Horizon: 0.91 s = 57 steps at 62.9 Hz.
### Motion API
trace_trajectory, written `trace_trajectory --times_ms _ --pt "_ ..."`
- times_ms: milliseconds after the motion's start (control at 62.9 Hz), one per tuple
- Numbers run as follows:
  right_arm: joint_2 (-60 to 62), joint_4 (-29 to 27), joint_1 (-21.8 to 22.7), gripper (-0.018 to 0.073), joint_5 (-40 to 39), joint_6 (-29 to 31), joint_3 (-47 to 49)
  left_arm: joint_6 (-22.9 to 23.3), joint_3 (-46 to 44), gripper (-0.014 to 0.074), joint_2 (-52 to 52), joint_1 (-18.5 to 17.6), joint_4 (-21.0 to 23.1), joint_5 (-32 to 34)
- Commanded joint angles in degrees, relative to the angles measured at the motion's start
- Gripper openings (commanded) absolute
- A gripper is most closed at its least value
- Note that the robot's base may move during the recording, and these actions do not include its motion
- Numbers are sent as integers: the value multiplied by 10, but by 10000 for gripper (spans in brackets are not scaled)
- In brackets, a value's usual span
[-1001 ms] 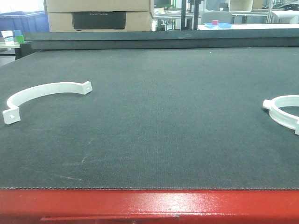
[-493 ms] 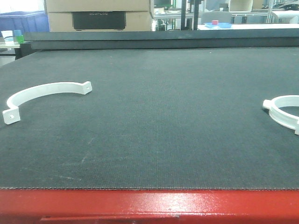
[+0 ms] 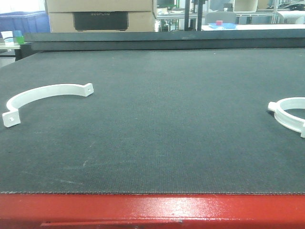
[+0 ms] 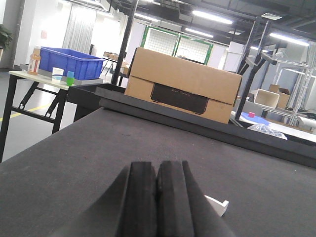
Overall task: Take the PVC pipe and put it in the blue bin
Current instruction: 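Move the right gripper down toward the white pipe clamp nearest it, then lower the open right gripper around the clamp's curved band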
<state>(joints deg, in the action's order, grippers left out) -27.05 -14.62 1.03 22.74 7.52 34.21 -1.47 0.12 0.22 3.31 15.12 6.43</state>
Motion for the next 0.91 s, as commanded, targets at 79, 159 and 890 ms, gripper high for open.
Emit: trace_trajectory --times_ms 79,159,890 --pt "-3 5 -1 -162 0 0 5 3 -38 -111 -2 0 -2 -34" --pt "-3 5 -1 -162 15 0 5 2 -67 -111 -2 0 -28 -71" --pt "-90 20 -1 -162 98 0 29 2 -261 -111 313 0 -129 -100"
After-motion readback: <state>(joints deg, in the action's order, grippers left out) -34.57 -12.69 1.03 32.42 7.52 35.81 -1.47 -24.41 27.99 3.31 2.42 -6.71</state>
